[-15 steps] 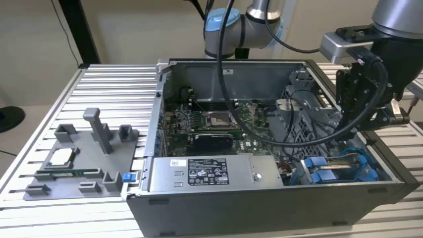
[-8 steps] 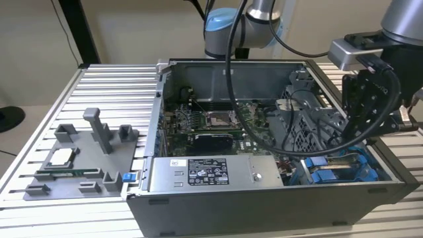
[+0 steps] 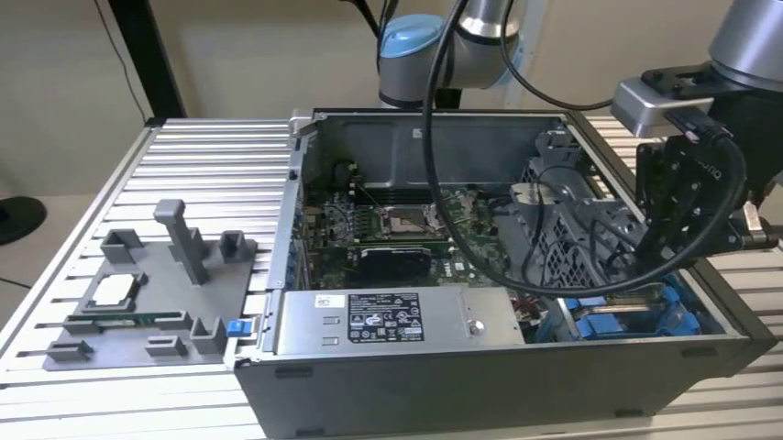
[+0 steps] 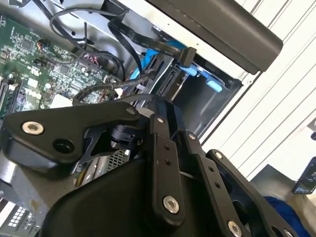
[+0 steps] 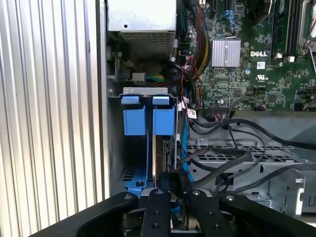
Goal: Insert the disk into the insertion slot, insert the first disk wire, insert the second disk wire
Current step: 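Insert the first disk wire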
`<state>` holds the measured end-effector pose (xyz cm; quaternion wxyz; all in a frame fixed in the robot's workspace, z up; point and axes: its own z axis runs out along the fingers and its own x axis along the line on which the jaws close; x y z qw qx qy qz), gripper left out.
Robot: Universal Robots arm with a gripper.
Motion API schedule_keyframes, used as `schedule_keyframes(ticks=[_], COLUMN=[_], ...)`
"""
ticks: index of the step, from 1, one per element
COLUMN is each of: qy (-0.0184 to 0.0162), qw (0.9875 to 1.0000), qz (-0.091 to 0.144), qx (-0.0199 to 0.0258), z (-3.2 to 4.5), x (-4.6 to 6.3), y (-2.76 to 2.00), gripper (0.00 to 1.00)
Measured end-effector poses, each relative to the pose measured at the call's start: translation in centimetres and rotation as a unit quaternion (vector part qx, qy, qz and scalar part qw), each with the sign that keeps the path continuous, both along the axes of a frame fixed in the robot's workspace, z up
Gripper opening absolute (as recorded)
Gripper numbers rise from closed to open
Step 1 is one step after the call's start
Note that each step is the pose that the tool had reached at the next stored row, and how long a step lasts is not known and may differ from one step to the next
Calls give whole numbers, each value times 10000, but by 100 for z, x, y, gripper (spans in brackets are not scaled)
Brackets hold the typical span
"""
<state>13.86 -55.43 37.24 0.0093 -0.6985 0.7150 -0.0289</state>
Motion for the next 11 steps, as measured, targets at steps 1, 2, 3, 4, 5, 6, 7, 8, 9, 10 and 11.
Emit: schedule_keyframes(ticks=[1, 2, 3, 4, 5, 6, 7, 8, 9, 10, 11], qy=[0, 0, 0, 0, 0, 0, 4, 11, 18, 24, 30], qw=[10000, 10000, 10000, 10000, 10000, 10000, 10000, 10000, 10000, 10000, 9999], qz=[1, 1, 1, 1, 1, 2, 2, 1, 1, 1, 1], qx=[-1, 0, 1, 1, 1, 6, 20, 41, 64, 87, 112], z=[0, -1, -3, -3, -3, -8, -12, -14, -20, -27, -34], x=[1, 2, 2, 2, 3, 8, 17, 28, 40, 51, 63], y=[0, 0, 0, 0, 0, 0, -4, -10, -17, -25, -33], gripper=[0, 0, 0, 0, 0, 0, 0, 0, 0, 0, 0])
